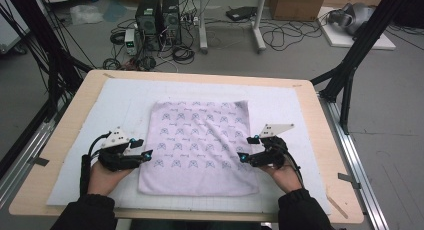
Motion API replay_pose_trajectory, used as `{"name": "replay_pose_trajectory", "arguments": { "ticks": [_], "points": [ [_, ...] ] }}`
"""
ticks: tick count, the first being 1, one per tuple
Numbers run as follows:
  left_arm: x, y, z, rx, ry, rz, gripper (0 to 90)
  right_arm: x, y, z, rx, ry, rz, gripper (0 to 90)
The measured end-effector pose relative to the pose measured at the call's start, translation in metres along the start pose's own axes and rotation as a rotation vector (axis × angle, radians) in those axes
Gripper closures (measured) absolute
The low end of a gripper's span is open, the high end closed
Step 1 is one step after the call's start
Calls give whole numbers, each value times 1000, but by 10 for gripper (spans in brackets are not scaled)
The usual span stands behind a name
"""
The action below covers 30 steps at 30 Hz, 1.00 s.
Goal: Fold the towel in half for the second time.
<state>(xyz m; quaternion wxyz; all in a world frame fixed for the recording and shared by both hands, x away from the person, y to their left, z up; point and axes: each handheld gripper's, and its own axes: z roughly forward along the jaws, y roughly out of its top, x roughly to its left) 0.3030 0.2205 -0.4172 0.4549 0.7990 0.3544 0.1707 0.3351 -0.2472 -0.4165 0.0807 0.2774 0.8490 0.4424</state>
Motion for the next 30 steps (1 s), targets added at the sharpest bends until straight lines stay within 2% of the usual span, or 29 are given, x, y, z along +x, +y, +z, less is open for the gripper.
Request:
{"name": "replay_pose_trajectory", "arguments": {
  "ticks": [3,6,9,11,14,17,19,20,22,24,26,27,29,30],
  "points": [
    [13,14,5,5,3,-4,451,-13,13,1,6,-12,12,272],
    [26,33,10,4,18,-6,463,-28,31,2,27,-41,-2,278],
    [41,52,15,1,47,-17,471,-45,53,0,35,-70,-1,282],
    [52,63,20,-1,63,-39,480,-57,67,1,43,-109,-4,283],
    [66,73,34,28,77,-64,490,-75,77,5,47,-137,17,316],
    [80,70,53,57,96,-114,492,-91,73,14,35,-151,53,332],
    [87,64,63,74,105,-155,491,-100,66,22,55,-157,84,330],
    [89,60,71,100,120,-171,490,-105,62,25,70,-168,96,330],
    [91,55,81,146,132,-169,470,-114,54,33,87,-170,146,331],
    [89,51,92,179,151,-158,471,-119,49,39,114,-192,162,343],
    [90,47,98,199,158,-165,479,-123,45,44,122,-187,185,366],
    [91,44,102,217,150,-170,508,-125,43,47,125,-190,186,372],
    [91,43,102,201,160,-160,578,-126,41,53,133,-175,194,422],
    [91,43,102,194,150,-166,633,-126,40,56,144,-172,192,461]
  ]
}}
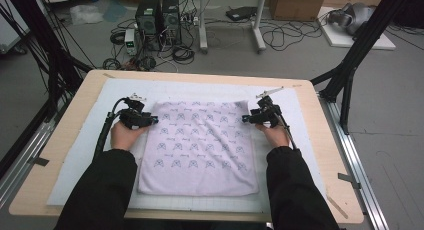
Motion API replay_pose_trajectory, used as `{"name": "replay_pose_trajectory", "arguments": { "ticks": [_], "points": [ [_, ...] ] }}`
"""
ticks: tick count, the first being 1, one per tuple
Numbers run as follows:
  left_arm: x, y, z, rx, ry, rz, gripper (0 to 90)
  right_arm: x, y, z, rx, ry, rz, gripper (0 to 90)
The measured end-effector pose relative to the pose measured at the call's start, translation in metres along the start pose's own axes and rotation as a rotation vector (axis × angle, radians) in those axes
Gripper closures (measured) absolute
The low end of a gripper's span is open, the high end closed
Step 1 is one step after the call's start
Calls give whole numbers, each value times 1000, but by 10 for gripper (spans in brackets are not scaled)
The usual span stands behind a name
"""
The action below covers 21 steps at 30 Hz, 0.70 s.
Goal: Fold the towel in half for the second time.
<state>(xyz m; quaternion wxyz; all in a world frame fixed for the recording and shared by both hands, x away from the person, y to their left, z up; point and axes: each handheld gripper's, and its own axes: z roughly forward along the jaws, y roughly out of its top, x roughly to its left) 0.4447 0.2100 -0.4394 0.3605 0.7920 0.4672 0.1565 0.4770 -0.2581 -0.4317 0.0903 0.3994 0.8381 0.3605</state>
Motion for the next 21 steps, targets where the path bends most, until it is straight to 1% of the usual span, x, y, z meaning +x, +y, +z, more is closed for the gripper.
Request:
{"name": "replay_pose_trajectory", "arguments": {
  "ticks": [1,2,3,4,5,7,8,9,10,11,12,13,14,15,16,17,18,19,21],
  "points": [
    [1,0,0,1,-24,2,701,1,-1,3,16,4,-12,562],
    [0,0,0,-2,-34,2,755,2,-2,7,32,11,-21,590],
    [0,0,0,-2,-48,2,802,4,-2,7,21,-6,-38,684],
    [0,0,0,-2,-49,9,827,4,-3,7,17,52,-34,791],
    [0,0,-1,-1,-50,10,839,5,-3,7,16,66,-37,830],
    [0,1,-5,-15,-56,7,847,7,-2,5,16,73,-49,843],
    [-1,2,-9,-35,-61,11,849,9,0,1,8,80,-61,846],
    [-2,4,-16,-63,-72,24,850,10,2,-4,-5,85,-70,846],
    [-3,6,-21,-79,-80,31,850,12,4,-12,-31,94,-79,846],
    [-5,6,-29,-101,-91,47,850,14,5,-18,-47,107,-81,846],
    [-8,5,-37,-132,-110,56,850,17,6,-26,-64,125,-89,846],
    [-13,1,-47,-160,-130,66,850,22,6,-34,-78,138,-109,846],
    [-16,-3,-52,-172,-140,72,849,29,4,-45,-82,152,-128,846],
    [-20,-9,-59,-170,-147,104,848,33,1,-51,-89,168,-131,846],
    [-24,-17,-66,-173,-147,124,847,38,-5,-59,-98,191,-139,845],
    [-28,-26,-72,-175,-153,148,847,44,-12,-65,-82,193,-153,845],
    [-32,-39,-78,-175,-166,165,845,50,-21,-71,-72,190,-169,845],
    [-34,-46,-80,-168,-170,171,844,55,-33,-76,-71,202,-175,845],
    [-40,-67,-81,-115,-197,197,834,59,-51,-77,-41,215,-174,839]
  ]
}}
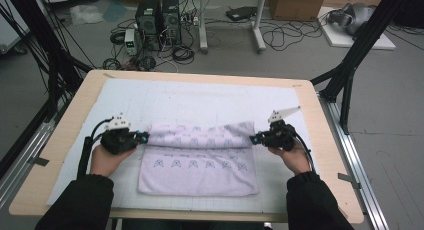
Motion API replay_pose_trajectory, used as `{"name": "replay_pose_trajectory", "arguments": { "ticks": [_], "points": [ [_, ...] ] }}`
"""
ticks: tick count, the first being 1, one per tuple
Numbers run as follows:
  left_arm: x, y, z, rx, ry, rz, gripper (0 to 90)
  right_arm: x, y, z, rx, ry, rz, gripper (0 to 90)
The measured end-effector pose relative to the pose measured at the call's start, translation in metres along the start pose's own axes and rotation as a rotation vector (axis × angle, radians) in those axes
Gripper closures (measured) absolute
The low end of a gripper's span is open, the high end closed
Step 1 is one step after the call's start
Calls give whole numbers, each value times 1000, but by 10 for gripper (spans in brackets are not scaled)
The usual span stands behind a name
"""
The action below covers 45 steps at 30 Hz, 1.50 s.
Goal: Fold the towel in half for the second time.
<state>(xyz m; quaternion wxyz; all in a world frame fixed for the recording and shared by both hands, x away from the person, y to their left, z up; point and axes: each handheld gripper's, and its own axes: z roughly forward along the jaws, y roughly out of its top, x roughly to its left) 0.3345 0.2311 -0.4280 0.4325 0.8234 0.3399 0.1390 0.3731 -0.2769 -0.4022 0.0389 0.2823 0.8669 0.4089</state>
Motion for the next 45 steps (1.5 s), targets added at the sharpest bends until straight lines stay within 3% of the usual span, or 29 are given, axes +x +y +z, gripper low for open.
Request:
{"name": "replay_pose_trajectory", "arguments": {
  "ticks": [2,4,6,8,10,13,15,16,17,18,20,21,23,27,30,33,36,39,40,41,44,45],
  "points": [
    [-4,-10,0,29,-9,1,807,4,-15,5,79,32,29,783],
    [-2,-13,-3,45,-27,-19,717,6,-19,5,103,10,32,678],
    [1,-8,-5,36,-20,-35,568,4,-18,0,52,-16,43,544],
    [4,2,-6,21,-13,-45,499,-1,-13,-6,-13,-25,70,471],
    [7,12,-6,15,5,-42,443,-4,-6,-8,-38,-66,78,424],
    [16,26,2,4,2,-87,426,-9,8,-4,-91,-51,79,397],
    [22,32,12,18,-11,-125,426,-14,16,6,-92,-34,81,380],
    [24,32,18,25,-30,-139,444,-16,18,12,-80,-18,91,374],
    [24,32,21,25,-40,-140,530,-17,19,20,-54,-6,98,383],
    [24,31,24,31,-40,-128,665,-18,19,24,-40,-1,96,443],
    [22,29,26,63,-40,-105,830,-19,19,31,9,26,95,662],
    [20,29,24,52,-32,-87,840,-18,18,32,32,33,82,756],
    [17,29,15,16,-33,-82,849,-13,19,29,52,37,51,813],
    [6,27,-2,-31,-36,-61,850,3,23,6,-2,14,-3,835],
    [-8,15,-21,-77,-62,-49,834,21,18,-14,-58,26,-37,836],
    [-21,-4,-34,-67,-85,-41,813,43,-1,-27,-62,45,-65,831],
    [-31,-19,-46,-41,-81,-41,661,55,-22,-32,-48,61,-69,791],
    [-35,-17,-53,-26,-56,-11,558,57,-29,-37,-81,63,-52,702],
    [-35,-14,-52,-27,-54,-12,525,56,-27,-38,-97,44,-53,671],
    [-35,-10,-50,-28,-49,-14,499,57,-25,-37,-107,54,-45,643],
    [-36,-3,-42,-41,-77,-37,448,58,-16,-28,-101,24,-69,586],
    [-37,-2,-39,-36,-97,-32,445,58,-14,-24,-98,41,-72,570]
  ]
}}
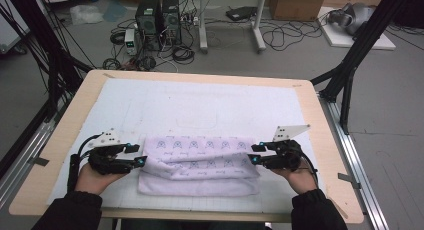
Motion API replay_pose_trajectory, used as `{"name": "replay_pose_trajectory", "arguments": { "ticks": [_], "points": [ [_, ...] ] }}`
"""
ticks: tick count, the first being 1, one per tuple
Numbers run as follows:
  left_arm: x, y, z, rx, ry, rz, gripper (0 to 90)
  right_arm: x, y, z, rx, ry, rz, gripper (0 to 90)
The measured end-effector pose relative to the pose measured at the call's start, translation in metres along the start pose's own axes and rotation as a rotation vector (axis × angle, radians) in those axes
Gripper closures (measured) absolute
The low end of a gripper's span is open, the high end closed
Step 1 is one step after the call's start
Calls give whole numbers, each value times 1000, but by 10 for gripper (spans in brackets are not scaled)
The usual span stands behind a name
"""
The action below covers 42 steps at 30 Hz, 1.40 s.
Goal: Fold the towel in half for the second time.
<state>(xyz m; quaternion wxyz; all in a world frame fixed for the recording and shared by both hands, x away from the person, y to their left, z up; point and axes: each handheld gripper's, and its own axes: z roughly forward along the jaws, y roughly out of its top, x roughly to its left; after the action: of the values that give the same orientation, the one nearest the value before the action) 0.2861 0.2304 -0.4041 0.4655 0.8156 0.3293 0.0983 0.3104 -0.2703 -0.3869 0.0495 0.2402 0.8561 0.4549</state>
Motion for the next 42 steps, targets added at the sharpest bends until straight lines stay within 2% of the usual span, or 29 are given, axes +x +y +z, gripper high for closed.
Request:
{"name": "replay_pose_trajectory", "arguments": {
  "ticks": [1,3,6,8,9,10,11,12,14,15,16,18,22,24,25,28,31,32,34,38,40,42],
  "points": [
    [-2,0,2,2,-15,7,441,1,1,6,13,15,-7,564],
    [-6,-2,4,13,-50,14,440,4,1,14,50,12,-37,548],
    [-11,-5,2,28,-58,29,458,6,-4,24,96,30,-46,576],
    [-12,-7,3,52,-64,44,512,6,-8,29,123,-1,-49,597],
    [-13,-8,3,61,-63,49,536,3,-9,31,144,-10,-34,630],
    [-14,-10,4,76,-62,64,645,2,-10,32,154,-8,-26,705],
    [-13,-11,6,85,-61,68,714,1,-10,32,173,-20,-44,729],
    [-13,-13,7,98,-69,67,725,1,-11,32,176,-31,-40,738],
    [-11,-17,9,129,-52,74,766,-3,-12,32,182,-21,-20,767],
    [-9,-20,9,146,-53,70,766,-5,-13,31,190,-41,-15,765],
    [-8,-22,8,152,-46,68,751,-7,-13,29,184,-36,-3,750],
    [-6,-22,3,148,-45,62,681,-4,-13,25,159,-45,-17,729],
    [-6,-11,-11,96,-51,52,601,6,-6,14,102,-52,-66,722],
    [-8,-3,-15,76,-54,60,598,10,-3,11,84,-63,-88,717],
    [-9,1,-16,60,-55,63,598,13,0,10,71,-66,-96,716],
    [-11,7,-12,58,-58,77,642,19,8,7,43,-58,-121,708],
    [-12,6,0,74,-66,74,699,22,11,7,46,-68,-145,709],
    [-12,5,3,82,-70,78,737,21,11,6,39,-61,-137,712],
    [-12,0,11,111,-81,75,759,18,9,5,30,-51,-128,726],
    [-10,-12,21,171,-82,71,787,19,0,18,73,-17,-141,729],
    [-8,-15,21,184,-73,68,767,19,-4,25,107,-22,-154,726],
    [-8,-16,23,195,-70,67,721,16,-7,32,151,-25,-141,714]
  ]
}}
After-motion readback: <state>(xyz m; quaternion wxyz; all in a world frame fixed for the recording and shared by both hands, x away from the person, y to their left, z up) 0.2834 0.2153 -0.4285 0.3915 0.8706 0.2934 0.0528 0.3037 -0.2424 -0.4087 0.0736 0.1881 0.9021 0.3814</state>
